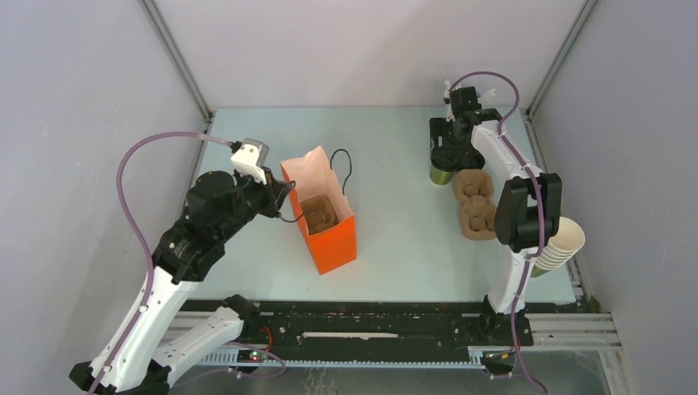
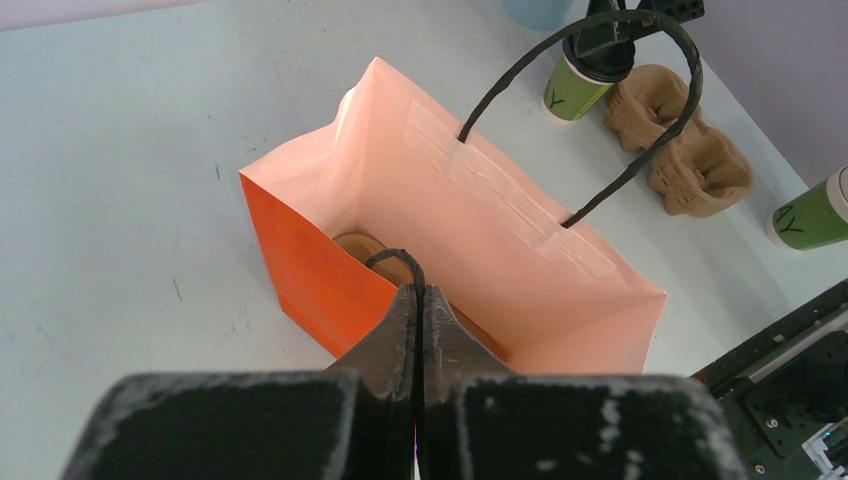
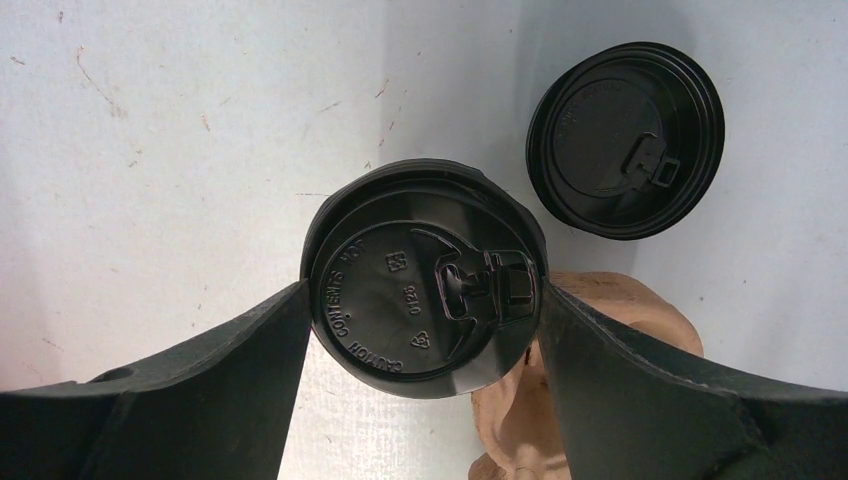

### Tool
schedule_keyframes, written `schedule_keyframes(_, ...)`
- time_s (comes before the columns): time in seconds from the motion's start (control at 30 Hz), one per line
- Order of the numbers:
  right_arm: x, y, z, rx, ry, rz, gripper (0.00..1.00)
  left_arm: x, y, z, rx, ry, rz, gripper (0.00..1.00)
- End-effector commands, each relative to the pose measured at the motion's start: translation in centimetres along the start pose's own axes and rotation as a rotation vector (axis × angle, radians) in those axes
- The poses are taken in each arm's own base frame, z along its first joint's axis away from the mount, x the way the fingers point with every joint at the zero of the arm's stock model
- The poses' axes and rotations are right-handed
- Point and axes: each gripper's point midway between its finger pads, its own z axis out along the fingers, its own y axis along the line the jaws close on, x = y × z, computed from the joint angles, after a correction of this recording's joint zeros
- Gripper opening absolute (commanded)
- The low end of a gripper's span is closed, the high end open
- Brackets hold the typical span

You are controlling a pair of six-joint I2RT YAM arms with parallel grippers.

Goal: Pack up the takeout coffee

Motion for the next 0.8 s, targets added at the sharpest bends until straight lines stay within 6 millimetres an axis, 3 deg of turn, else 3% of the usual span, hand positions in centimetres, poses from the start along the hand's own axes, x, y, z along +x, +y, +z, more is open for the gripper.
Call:
schedule_keyframes(0.0,-1.5,-0.1,-0.1,-0.002,-0.037,-0.01,0.88,-0.1,-0.2,0.0,0.011,-0.005,-0.014,0.0)
schedule_keyframes(0.23,-1.9,0.2,-0.5,-0.013,-0.042,-0.013,0.78,0.0,-0.2,-0.1,0.008,0.008,-0.022,0.04)
schedule_keyframes(0.4,-3.2,1.4,-3.0,-0.043,-0.1,-0.023,0.73,-0.5,-0.2,-0.9,0.001,-0.002,-0.034,0.4)
schedule_keyframes(0.53,-3.1,3.2,-6.2,-0.063,-0.137,-0.04,0.72,-1.8,0.9,-3.7,-0.07,-0.01,-0.033,0.75)
schedule_keyframes(0.67,-1.3,6.7,-9.8,-0.151,-0.186,-0.061,0.72,-4.4,4.2,-8.5,-0.276,-0.062,-0.032,0.87)
schedule_keyframes(0.77,0.6,9.5,-12.2,-0.252,-0.217,-0.078,0.72,-7.8,5.5,-10.0,-0.365,-0.13,-0.006,0.91)
